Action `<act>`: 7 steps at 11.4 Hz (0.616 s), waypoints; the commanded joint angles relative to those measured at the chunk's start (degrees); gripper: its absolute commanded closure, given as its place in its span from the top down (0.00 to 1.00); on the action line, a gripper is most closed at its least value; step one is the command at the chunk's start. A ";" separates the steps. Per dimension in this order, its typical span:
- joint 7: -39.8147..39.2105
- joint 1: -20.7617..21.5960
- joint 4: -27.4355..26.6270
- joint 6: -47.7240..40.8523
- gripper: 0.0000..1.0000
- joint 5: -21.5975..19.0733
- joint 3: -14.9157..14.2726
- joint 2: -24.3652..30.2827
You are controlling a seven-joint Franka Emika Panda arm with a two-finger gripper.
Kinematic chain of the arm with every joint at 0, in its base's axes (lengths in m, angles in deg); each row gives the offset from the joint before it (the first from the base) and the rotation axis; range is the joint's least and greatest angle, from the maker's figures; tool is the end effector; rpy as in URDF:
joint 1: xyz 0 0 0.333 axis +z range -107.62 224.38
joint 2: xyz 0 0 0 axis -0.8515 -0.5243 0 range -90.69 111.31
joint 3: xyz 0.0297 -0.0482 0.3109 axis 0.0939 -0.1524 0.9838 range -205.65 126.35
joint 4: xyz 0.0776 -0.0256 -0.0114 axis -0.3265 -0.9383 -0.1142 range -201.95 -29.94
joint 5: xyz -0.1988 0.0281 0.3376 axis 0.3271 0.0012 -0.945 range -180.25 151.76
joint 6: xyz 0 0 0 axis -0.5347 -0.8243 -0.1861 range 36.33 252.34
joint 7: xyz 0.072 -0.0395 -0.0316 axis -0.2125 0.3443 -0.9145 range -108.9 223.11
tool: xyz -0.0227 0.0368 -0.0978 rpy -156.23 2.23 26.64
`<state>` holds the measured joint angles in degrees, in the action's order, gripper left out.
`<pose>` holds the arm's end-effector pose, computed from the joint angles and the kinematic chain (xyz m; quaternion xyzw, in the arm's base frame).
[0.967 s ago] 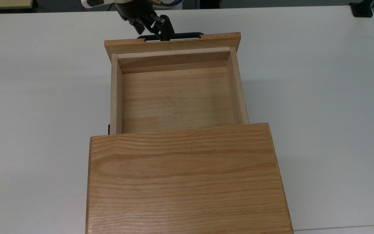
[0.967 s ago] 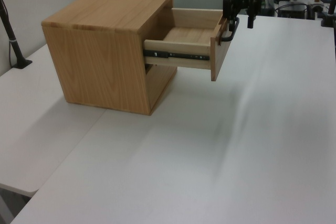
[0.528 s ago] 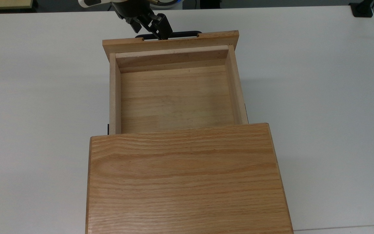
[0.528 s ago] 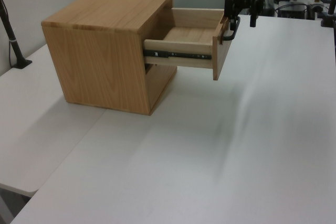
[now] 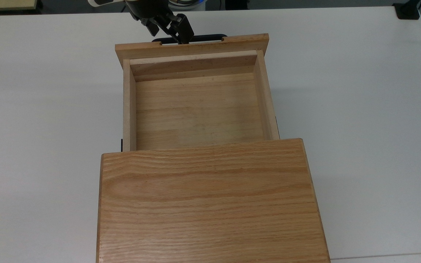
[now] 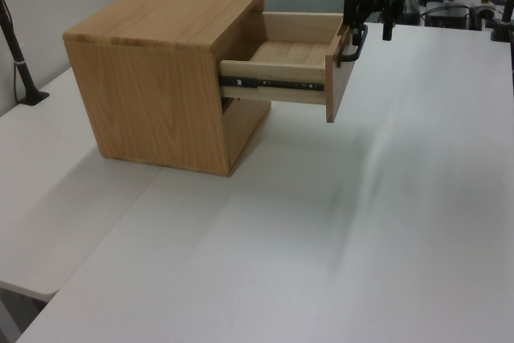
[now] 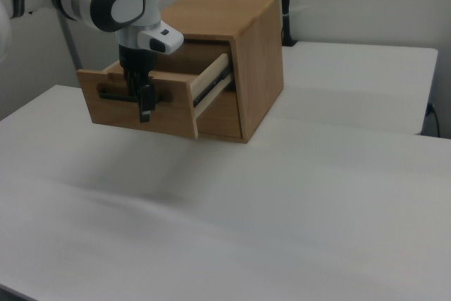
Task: Open the drawer by sliding it
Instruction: 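Open the gripper and lift it away from the handle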
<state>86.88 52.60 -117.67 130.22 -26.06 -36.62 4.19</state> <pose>0.5864 -0.0085 0.5559 -0.9510 0.2875 0.0664 0.0923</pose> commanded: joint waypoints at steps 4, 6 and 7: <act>2.57 -0.81 -0.04 -0.69 1.00 -0.66 0.40 4.88; 2.74 -0.90 -0.13 -0.78 1.00 -0.66 0.40 6.11; 3.62 -0.90 -0.30 -0.69 1.00 -0.66 0.05 6.82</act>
<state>88.77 52.37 -116.73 130.23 -26.21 -36.63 8.35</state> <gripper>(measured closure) 0.000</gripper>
